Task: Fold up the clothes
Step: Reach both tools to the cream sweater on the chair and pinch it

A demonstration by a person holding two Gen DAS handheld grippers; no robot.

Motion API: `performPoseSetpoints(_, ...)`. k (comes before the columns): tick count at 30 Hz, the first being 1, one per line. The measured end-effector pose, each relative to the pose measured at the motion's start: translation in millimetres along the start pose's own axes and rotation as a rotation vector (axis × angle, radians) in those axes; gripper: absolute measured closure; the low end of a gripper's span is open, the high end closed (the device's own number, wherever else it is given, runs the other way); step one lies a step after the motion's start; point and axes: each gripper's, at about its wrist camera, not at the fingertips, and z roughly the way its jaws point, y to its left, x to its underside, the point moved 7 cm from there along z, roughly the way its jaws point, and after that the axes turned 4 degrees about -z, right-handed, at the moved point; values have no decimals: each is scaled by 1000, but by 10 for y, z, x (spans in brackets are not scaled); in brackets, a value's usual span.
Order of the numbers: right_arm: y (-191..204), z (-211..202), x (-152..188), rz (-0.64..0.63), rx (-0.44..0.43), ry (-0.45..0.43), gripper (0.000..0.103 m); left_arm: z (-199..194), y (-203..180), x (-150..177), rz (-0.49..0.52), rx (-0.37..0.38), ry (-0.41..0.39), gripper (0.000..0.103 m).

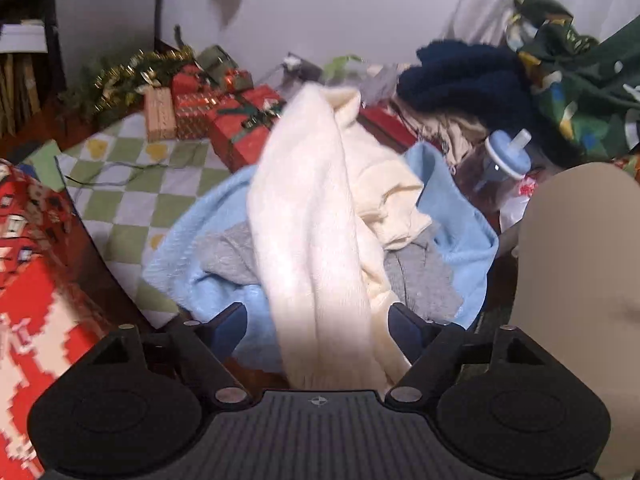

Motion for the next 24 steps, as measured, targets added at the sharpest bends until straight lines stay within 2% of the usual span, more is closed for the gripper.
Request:
performPoseSetpoints(1,6,65,15,6,-1,10,0,80,1,1,4,0,11,36)
performPoseSetpoints(3,30,167,19,22,-13,26,0,207,10,23,13,-8,25,43)
performPoseSetpoints(4,47,195,43,31,-20,32,0,235,17,32,5,-1,26,51)
performPoseSetpoints(5,62,218,58,37,-22,34,0,264,25,42,-3,5,28,54)
performPoseSetpoints(6,77,237,68,40,-20,34,0,264,30,49,-7,6,20,61)
performPoseSetpoints(7,91,256,77,43,-19,33,0,214,29,54,-7,-3,-3,74)
performPoseSetpoints(9,120,278,97,39,-5,37,0,71,27,60,8,-22,-47,82)
performPoseSetpoints(12,181,252,153,5,31,38,0,-219,59,45,26,-39,-114,86)
performPoseSetpoints(14,234,191,171,-9,30,28,0,-442,119,32,5,-24,-149,87)
performPoseSetpoints(18,300,-5,193,13,-28,-13,0,-1013,280,30,-68,23,-239,88)
performPoseSetpoints(24,425,-457,242,-7,-92,-90,0,-1917,465,180,-103,25,-351,90)
